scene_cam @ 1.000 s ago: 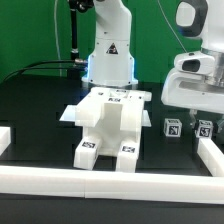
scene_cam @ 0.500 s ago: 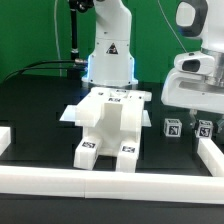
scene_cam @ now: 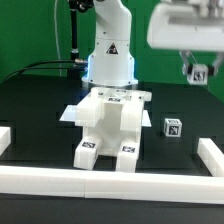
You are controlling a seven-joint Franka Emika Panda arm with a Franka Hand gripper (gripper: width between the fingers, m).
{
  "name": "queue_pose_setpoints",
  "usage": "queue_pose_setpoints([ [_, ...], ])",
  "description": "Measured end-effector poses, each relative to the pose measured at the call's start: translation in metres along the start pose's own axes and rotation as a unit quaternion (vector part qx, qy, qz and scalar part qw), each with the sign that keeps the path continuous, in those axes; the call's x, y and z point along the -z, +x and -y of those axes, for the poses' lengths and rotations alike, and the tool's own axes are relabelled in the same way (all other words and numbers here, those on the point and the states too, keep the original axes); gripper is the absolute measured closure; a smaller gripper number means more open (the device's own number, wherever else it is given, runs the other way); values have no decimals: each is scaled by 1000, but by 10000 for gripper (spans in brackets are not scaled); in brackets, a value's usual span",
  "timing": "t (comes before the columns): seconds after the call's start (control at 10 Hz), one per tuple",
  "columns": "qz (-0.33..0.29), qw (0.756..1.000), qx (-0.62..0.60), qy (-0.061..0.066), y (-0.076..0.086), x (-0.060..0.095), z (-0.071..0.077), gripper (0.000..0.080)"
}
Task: Assemble chair
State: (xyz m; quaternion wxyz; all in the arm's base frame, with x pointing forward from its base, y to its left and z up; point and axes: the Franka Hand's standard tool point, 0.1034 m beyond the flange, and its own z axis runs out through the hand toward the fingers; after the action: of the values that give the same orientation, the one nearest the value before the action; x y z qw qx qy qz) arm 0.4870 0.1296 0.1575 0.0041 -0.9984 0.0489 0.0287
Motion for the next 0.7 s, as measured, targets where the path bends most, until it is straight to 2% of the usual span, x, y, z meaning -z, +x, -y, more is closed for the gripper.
queue_pose_setpoints([
  [0.1,2,1000,-5,-3,0,-1,6,515],
  [0.4,1,1000,15,-5,3,-8,0,515],
  [0.5,-1,999,42,-10,12,-19,-16,515],
  [0.6,4,998,66,-9,25,-11,-32,515],
  [0.7,-7,996,90,-7,44,4,-43,515],
])
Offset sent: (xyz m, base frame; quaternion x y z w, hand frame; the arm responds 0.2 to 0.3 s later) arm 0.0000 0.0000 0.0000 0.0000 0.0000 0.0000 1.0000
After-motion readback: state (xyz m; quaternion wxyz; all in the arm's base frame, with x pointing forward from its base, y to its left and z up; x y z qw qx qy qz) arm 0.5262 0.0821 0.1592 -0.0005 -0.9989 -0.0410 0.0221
